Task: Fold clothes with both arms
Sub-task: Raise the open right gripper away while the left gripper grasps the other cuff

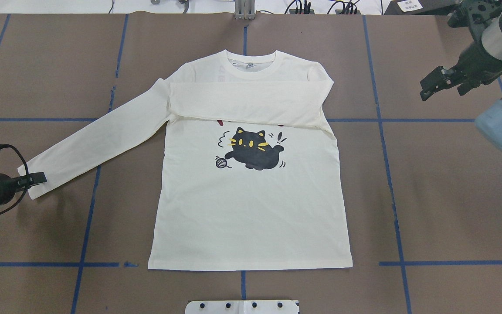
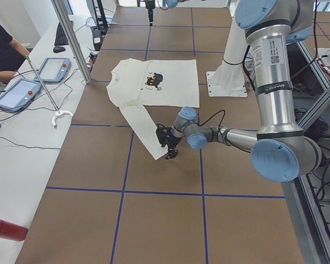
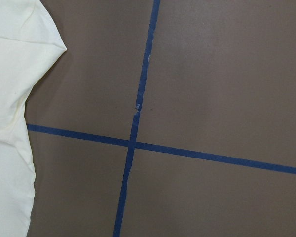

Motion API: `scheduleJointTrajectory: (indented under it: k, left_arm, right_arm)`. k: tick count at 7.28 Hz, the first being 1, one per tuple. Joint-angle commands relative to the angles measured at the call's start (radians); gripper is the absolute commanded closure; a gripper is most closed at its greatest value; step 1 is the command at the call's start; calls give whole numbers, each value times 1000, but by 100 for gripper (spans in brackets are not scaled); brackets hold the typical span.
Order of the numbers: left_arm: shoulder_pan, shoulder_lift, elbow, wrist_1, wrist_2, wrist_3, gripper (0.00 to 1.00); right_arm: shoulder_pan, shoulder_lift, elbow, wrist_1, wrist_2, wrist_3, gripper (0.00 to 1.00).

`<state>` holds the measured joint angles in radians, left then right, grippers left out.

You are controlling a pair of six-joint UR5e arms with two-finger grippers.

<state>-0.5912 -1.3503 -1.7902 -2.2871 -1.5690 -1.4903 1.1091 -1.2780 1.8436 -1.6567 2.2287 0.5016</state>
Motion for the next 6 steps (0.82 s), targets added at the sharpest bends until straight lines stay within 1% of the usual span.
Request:
scheduleJointTrajectory:
  k: [1,3,4,5,6]
  left_arm:
    - [-1,-1,2,0,0,-4,33]
    - [-1,-12,12,0,0,-7,34]
    - [-1,-15,11,0,0,-10,40]
    - [-2,-16,11,0,0,-11,53]
    - [-4,-16,8,0,0,-11,68]
  right_arm:
    - [0,-1,0,0,0,0,0]
    - [0,-1,0,0,0,-2,0]
    - [0,-1,0,0,0,-2,0]
    - [0,-1,0,0,0,-2,0]
    - [0,0,0,0,0,-2,0]
